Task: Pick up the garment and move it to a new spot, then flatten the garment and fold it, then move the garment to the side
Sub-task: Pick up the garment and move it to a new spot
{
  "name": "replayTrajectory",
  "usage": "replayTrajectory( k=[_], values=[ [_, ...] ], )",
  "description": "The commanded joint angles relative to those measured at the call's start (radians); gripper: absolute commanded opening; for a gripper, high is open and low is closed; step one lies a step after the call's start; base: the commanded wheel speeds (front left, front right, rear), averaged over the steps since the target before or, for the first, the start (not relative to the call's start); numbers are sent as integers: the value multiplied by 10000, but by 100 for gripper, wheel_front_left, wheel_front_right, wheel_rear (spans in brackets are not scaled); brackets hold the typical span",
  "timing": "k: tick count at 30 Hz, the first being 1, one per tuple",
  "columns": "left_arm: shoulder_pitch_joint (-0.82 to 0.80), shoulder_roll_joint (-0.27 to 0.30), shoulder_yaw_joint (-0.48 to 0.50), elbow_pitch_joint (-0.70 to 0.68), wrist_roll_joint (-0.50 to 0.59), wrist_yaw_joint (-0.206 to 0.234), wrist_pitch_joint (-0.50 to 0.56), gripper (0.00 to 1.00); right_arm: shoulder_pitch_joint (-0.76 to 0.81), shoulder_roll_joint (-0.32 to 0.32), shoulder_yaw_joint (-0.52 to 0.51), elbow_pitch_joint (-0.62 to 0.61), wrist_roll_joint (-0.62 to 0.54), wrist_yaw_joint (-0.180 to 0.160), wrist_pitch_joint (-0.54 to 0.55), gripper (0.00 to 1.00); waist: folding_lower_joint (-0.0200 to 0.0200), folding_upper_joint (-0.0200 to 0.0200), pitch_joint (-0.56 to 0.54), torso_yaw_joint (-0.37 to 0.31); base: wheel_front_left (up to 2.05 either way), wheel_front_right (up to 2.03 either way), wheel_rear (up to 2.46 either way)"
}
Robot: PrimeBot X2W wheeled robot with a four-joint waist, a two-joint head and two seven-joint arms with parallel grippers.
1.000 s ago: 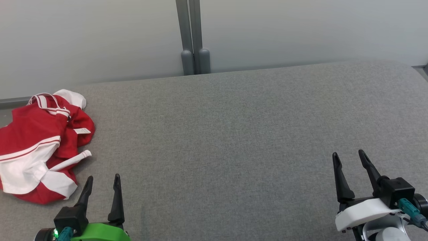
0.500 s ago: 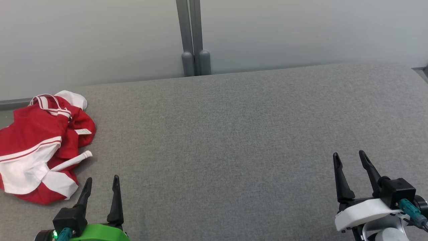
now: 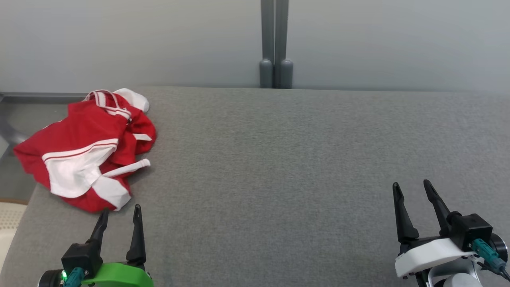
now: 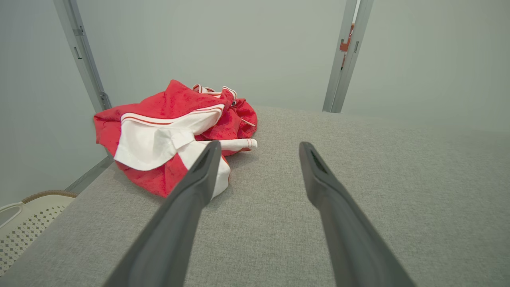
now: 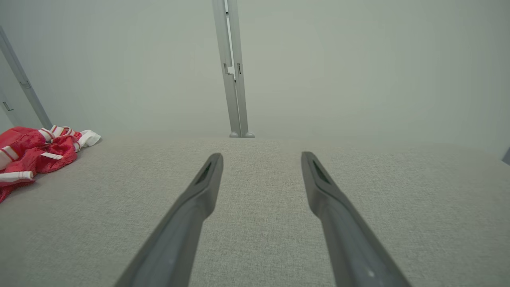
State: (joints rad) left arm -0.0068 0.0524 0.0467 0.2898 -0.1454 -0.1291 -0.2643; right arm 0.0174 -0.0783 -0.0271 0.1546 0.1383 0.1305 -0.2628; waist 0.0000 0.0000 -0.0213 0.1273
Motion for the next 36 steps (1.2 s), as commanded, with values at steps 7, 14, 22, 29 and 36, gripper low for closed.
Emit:
replayTrajectory(
  k=[7, 14, 22, 29, 36],
  values=[
    [551, 203, 537, -96, -90, -22, -3, 100, -98, 14, 582, 57, 189, 4, -31, 100, 0, 0, -194, 2679, 0, 0, 0],
    [741, 209, 820, -265, -164, -23, -3, 100, -181, -31, 1011, 131, 293, 4, -31, 100, 0, 0, -153, 3135, 0, 0, 0],
    [-290, 344, 305, -285, -780, -23, -4, 100, -370, -413, 1422, -165, 357, 4, -31, 100, 0, 0, 660, 2822, 0, 0, 0],
    [-3211, 1015, -1184, 313, -1914, -24, 988, 100, -1466, -1249, 1899, -491, 211, 4, -31, 100, 0, 0, 2969, 2334, 0, 0, 0],
    [-6619, 1460, -2756, 1882, -3168, -12, 2139, 100, -2508, -1855, 2466, -527, 179, 4, -31, 100, 0, 0, 4901, 1923, 0, 0, 0]
  ],
)
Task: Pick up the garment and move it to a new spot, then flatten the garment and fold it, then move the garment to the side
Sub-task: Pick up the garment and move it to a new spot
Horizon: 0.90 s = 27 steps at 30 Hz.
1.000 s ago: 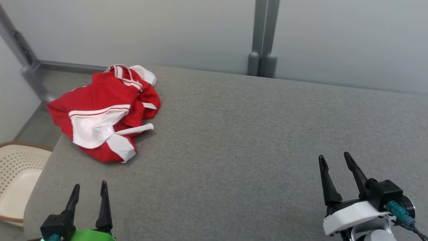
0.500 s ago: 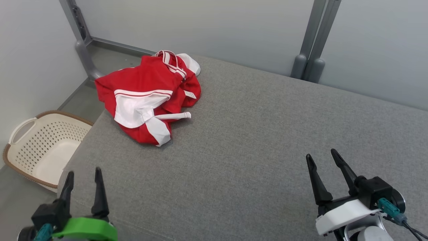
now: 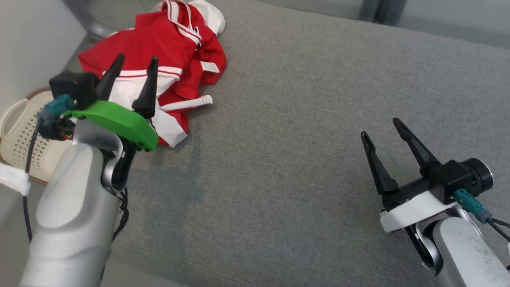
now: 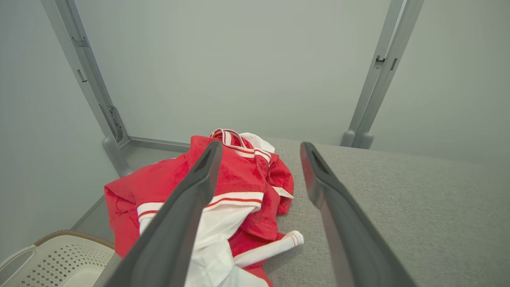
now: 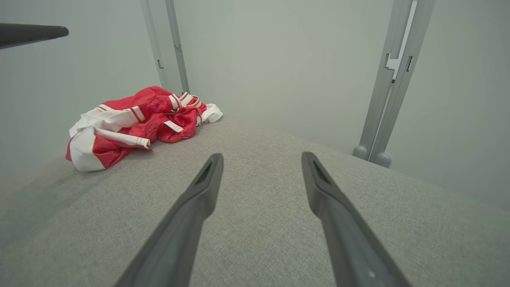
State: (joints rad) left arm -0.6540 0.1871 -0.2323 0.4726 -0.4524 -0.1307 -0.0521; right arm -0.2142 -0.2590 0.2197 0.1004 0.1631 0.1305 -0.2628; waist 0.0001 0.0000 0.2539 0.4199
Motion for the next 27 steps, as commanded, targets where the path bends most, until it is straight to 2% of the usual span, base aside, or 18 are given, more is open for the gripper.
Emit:
replayTrajectory(
  k=[1, 4, 9, 16, 17, 18, 19, 20, 24, 27],
  values=[
    [-580, 156, -151, 436, -268, 4, 138, 100, -289, -93, 132, 49, -63, 4, -31, 100, -1, 0, 2285, -1076, 0, 0, 0],
    [-1570, 287, -415, 1550, -596, 4, 408, 100, -447, -223, 434, 100, -53, 4, -31, 100, -1, 0, 2509, -1252, 0, 0, 0],
    [-2769, 129, -514, 3462, -1740, 3, 937, 100, -518, -360, 760, 27, 19, 4, -31, 100, -1, 0, 2614, -1494, 0, 0, 0],
    [-3563, 336, -1054, 5490, -2063, 3, 1640, 100, -435, -579, 976, 33, 96, 4, -28, 100, -1, 0, 2522, -1681, 0, 0, 0],
    [-3673, 319, -1121, 5724, -2116, 3, 1690, 95, -387, -576, 962, 50, 102, 4, -26, 100, -1, 0, 2461, -1693, 0, 0, 0],
    [-3712, 293, -1154, 5855, -2165, 3, 1730, 50, -337, -565, 940, 68, 112, 4, -16, 100, -1, 0, 2401, -1686, 0, 0, 0],
    [-3731, 305, -1231, 5958, -2217, 3, 1770, 17, -272, -541, 910, 90, 120, 3, -16, 100, -1, 0, 2336, -1674, 0, 0, 0],
    [-3765, 379, -1289, 6037, -2221, 3, 1776, 0, -229, -511, 890, 104, 122, 3, -16, 100, -1, 0, 2277, -1657, 0, 0, 0],
    [-3757, 509, -1514, 5987, -2502, 3, 1564, 0, -61, -280, 854, 160, 181, 4, -17, 100, -1, 0, 1920, -1619, 0, 0, 0],
    [-3607, 840, -1692, 5813, -2716, 3, 1410, 0, 49, -71, 802, 204, 218, 4, -17, 100, -1, 0, 1600, -1574, 0, 0, 0]
  ],
)
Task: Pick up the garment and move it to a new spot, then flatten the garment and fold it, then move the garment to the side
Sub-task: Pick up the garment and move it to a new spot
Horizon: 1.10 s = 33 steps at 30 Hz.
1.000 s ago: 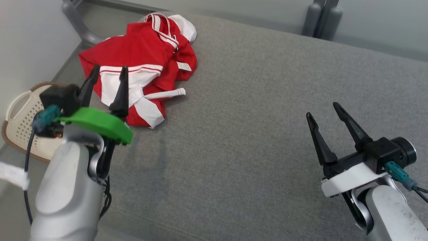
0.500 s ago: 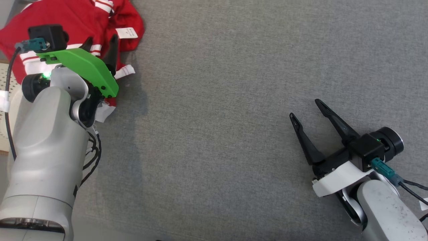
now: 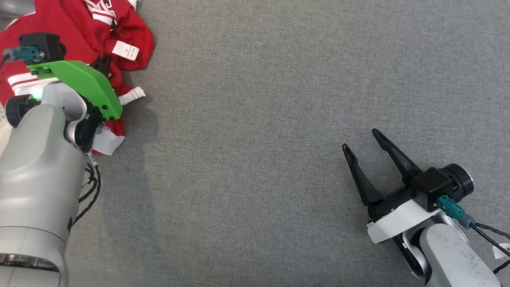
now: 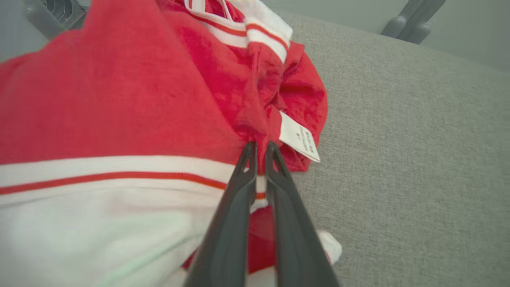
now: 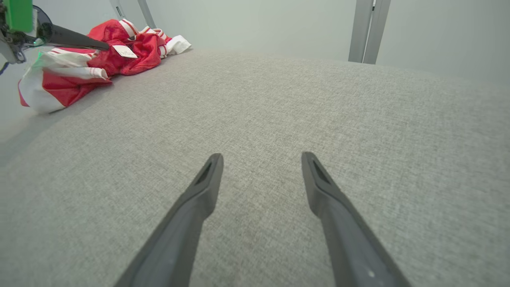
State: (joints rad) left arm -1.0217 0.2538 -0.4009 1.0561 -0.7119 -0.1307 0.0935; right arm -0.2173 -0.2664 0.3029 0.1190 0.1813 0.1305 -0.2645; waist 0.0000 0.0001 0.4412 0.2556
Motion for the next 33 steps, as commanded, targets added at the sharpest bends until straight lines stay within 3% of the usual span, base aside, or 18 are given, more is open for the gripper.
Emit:
replayTrajectory(
  k=[1, 9, 18, 27, 33],
  values=[
    [103, 254, -41, -80, -185, 3, -81, 0, 105, 70, -35, 32, 59, 4, 0, 100, 0, -1, -350, 75, 0, 0, 0],
    [179, 1424, -43, -1185, -789, 3, -505, 0, 339, 737, -263, 153, 257, 4, -1, 100, 0, -1, -1069, -42, 0, 0, 0],
    [291, 2784, -83, -3820, -1208, 9, 63, 0, 729, 1452, -583, 264, 378, 4, -1, 100, 0, -1, -1942, -721, 0, 0, 0],
    [872, 3281, -45, -8439, -1686, 672, 1453, 0, 971, 1877, -765, 214, 447, 4, -1, 100, 0, -1, -2373, -2059, 0, 0, 0],
    [1309, 2964, -334, -11442, -2067, 1404, 2384, 0, 968, 2044, -800, 147, 506, 4, -1, 100, 0, -1, -2275, -3197, 0, 0, 0]
  ],
)
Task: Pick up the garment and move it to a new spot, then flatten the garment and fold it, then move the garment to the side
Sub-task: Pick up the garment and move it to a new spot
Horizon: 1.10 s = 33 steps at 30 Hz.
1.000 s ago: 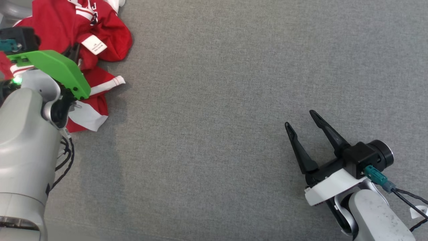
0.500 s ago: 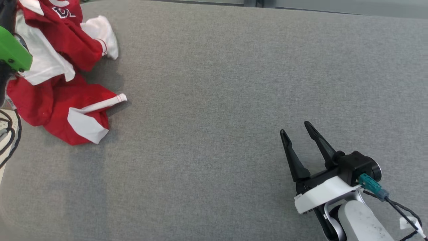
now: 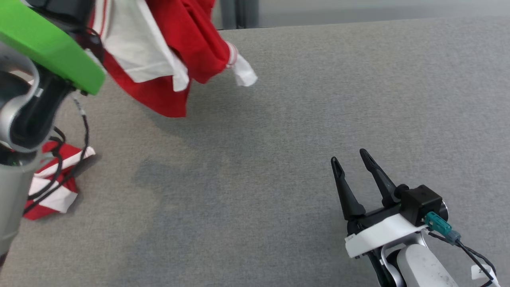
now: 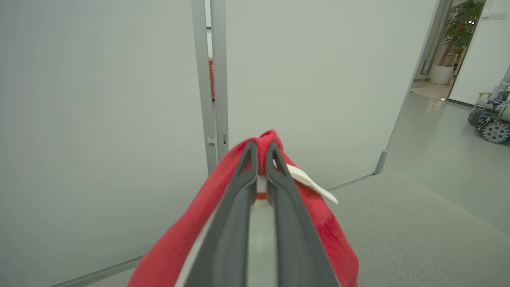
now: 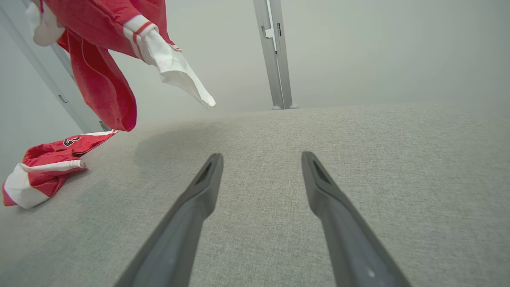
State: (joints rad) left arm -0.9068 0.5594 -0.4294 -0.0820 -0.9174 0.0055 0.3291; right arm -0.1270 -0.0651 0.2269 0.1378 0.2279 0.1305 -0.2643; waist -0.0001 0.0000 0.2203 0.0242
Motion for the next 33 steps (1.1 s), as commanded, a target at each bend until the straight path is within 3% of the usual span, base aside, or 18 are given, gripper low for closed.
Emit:
replayTrajectory(
  k=[1, 5, 9, 15, 22, 24, 25, 29, 33],
  values=[
    [228, -139, -121, -313, -28, 123, 102, 0, 39, 43, -8, -34, 45, 4, -3, 100, 1, 0, -52, -1047, 0, 0, 0],
    [644, -567, -887, -1328, 227, 505, 460, 0, 5, 99, -61, -66, 111, 4, -3, 100, 1, 0, 32, -1895, 0, 0, 0],
    [1424, -936, -1710, -895, 510, 771, 494, 0, 24, 130, -75, -98, 169, 4, -3, 100, 1, 0, 116, -2654, 0, 0, 0],
    [2668, -1637, -2913, 1800, 843, 636, 17, 0, 194, 146, -150, -142, 408, 4, -3, 100, 1, 0, 233, -3405, 0, 0, 0],
    [2769, -2784, -3312, 5286, 1580, 319, -2273, 0, 267, 142, -182, -139, 350, 4, -3, 100, 1, 0, 93, -3525, 0, 0, 0],
    [2760, -2996, -3314, 5641, 1826, 286, -3171, 51, 355, 144, -291, -149, 206, 4, -3, 100, 1, 0, -47, -3365, 0, 0, 0],
    [2901, -3126, -3234, 5730, 1811, 235, -3661, 100, 403, 146, -334, -136, 134, 4, -3, 100, 1, 0, -162, -3260, 0, 0, 0],
    [3645, -3138, -2951, 5602, 1998, 485, -5285, 100, 536, 67, -435, -167, -223, 4, -3, 100, 1, 0, -680, -2833, 0, 0, 0],
    [4905, -2870, -2422, 4689, 2197, 980, -5878, 100, 768, -181, -685, -368, -450, 4, -3, 100, 1, 0, -1245, -2284, 0, 0, 0]
  ],
)
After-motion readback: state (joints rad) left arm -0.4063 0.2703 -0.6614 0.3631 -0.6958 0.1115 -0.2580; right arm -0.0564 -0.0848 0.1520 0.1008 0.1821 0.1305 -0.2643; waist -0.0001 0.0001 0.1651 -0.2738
